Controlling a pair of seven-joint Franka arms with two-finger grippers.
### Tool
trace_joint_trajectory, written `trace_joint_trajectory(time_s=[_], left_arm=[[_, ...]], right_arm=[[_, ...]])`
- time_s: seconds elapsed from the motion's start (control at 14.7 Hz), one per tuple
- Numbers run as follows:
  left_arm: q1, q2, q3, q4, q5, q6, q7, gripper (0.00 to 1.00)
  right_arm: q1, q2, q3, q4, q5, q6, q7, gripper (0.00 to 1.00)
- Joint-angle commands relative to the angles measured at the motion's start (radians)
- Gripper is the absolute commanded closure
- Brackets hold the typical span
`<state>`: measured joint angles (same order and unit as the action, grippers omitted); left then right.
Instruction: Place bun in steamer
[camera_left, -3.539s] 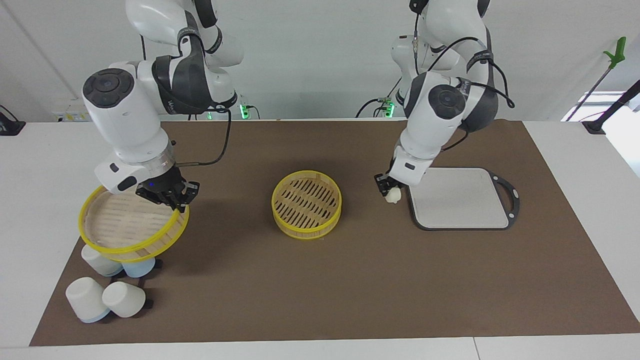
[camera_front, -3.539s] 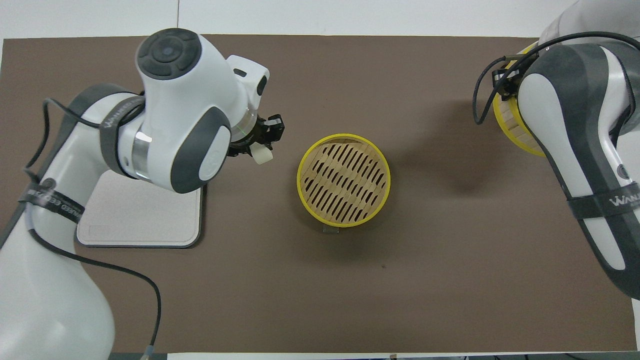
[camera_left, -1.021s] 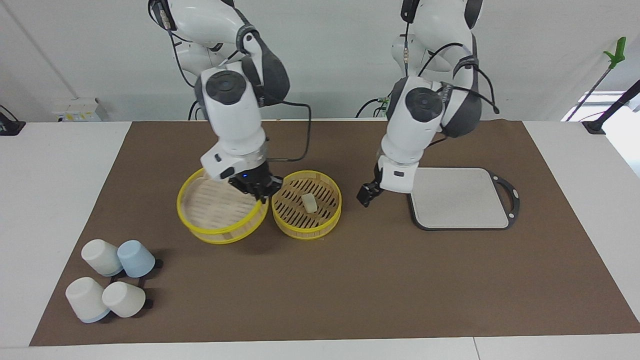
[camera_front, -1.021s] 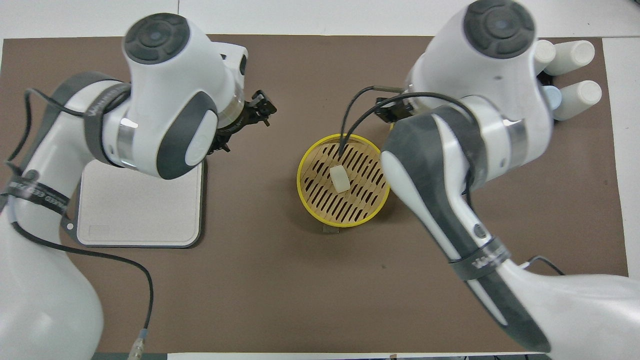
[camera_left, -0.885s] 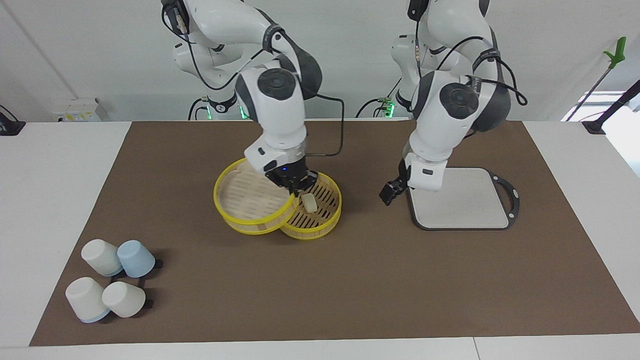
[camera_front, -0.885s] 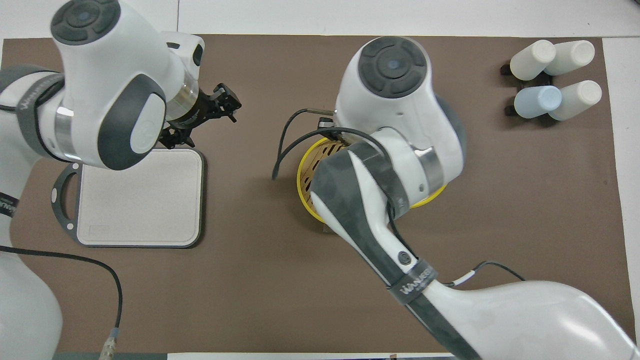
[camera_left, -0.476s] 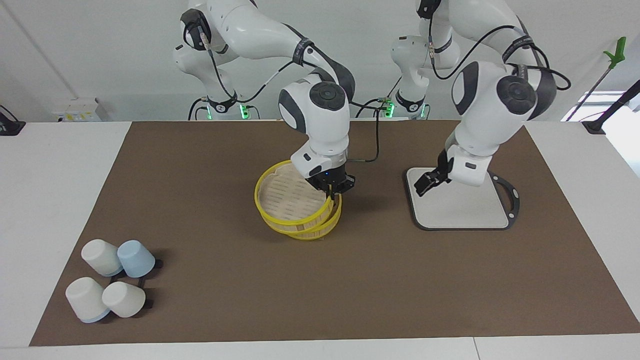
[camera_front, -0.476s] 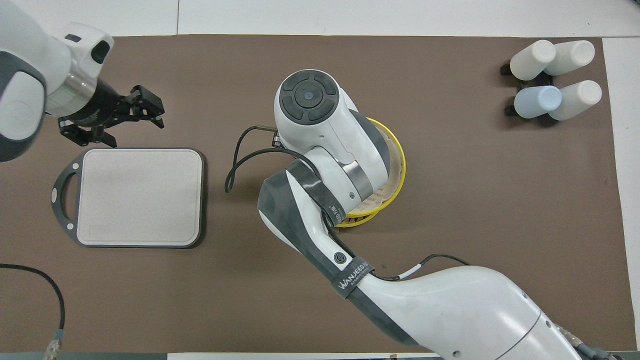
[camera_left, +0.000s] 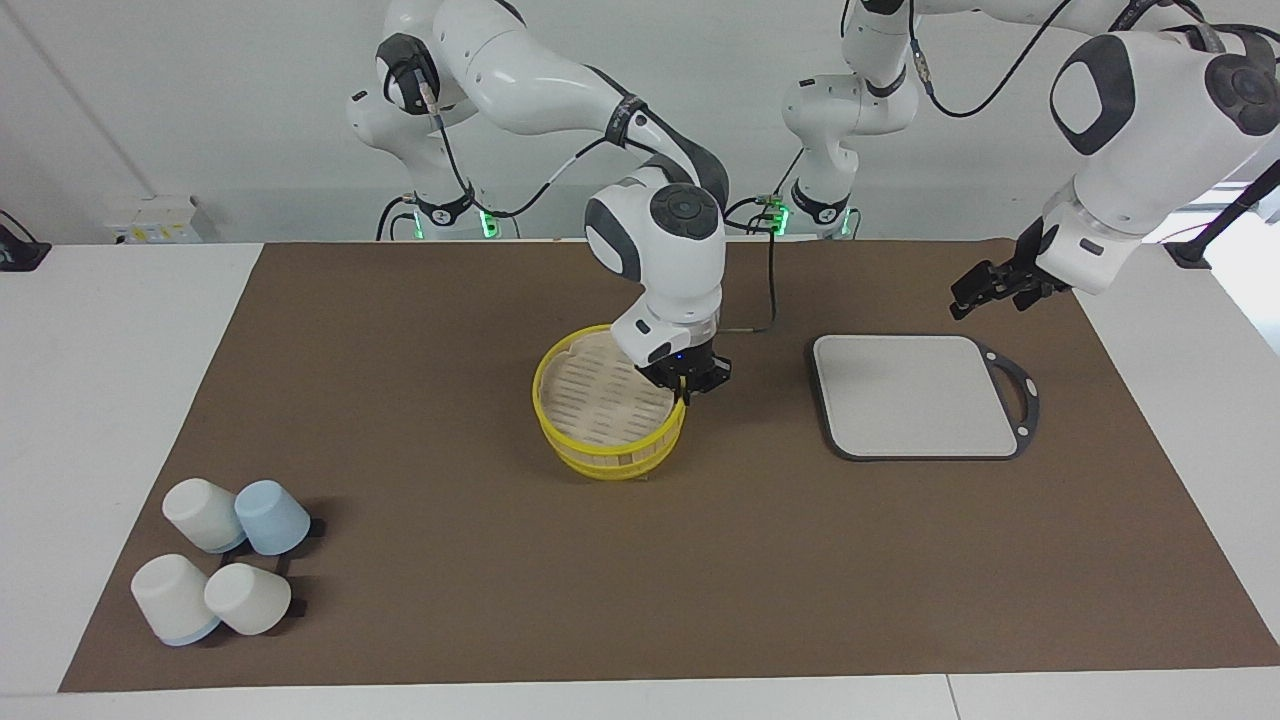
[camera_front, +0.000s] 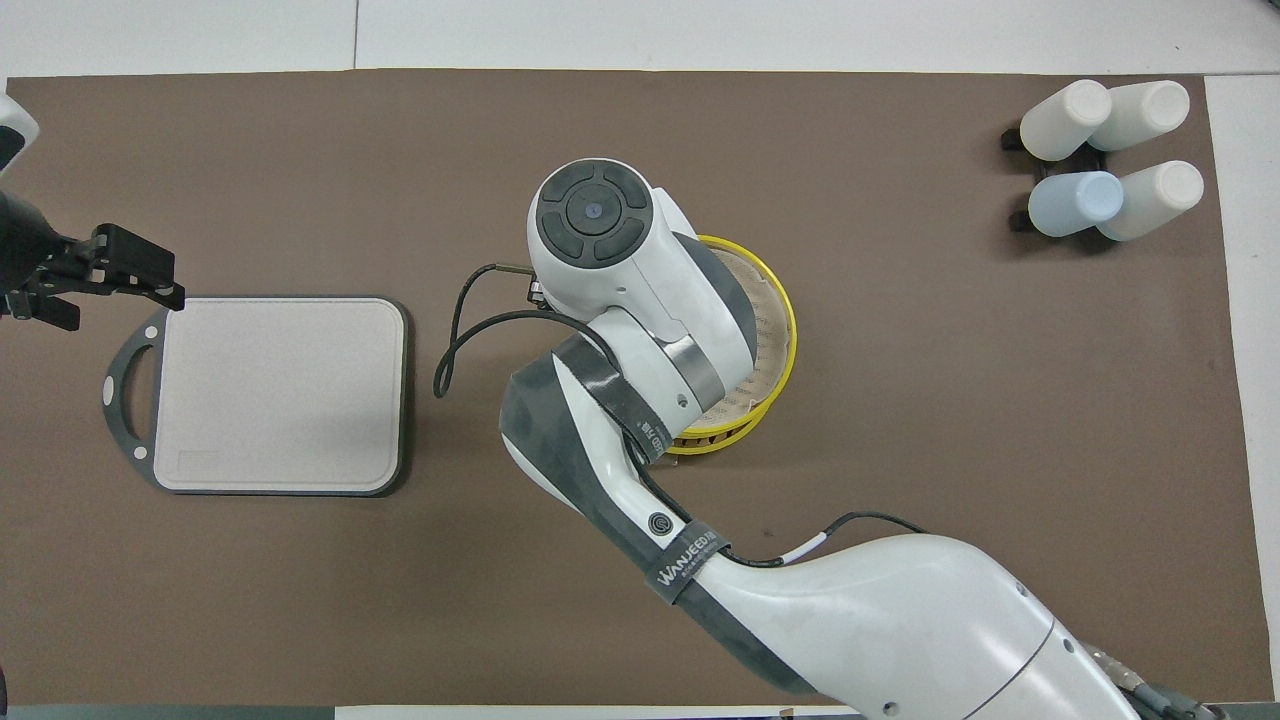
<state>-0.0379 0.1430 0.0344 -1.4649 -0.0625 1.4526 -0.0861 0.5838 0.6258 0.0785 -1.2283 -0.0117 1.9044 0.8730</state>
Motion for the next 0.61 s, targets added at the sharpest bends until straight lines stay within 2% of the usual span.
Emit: trace_joint_trajectory(time_s=[0.0, 0.2, 0.41, 0.54], left_arm=[[0.024, -0.065, -0.010, -0.055, 0.021, -0.017, 0.038, 0.00], [0.023, -0.077, -0.011, -0.061, 0.020, -0.018, 0.046, 0.00], [0.009, -0.085, -0.011, -0.081, 0.020, -0.012, 0.049, 0.00], [0.001, -0.130, -0.011, -0.148, 0.021, -0.012, 0.052, 0.00]], right_arm=[[0.014, -0.005, -0.002, -0.029, 0.010, 0.027, 0.032, 1.00], [0.014, -0.020, -0.002, -0.088, 0.010, 0.080, 0.032, 1.00], [0.011, -0.028, -0.002, -0.103, 0.007, 0.079, 0.031, 1.00], [0.008, -0.028, -0.003, -0.097, 0.007, 0.071, 0.029, 1.00]])
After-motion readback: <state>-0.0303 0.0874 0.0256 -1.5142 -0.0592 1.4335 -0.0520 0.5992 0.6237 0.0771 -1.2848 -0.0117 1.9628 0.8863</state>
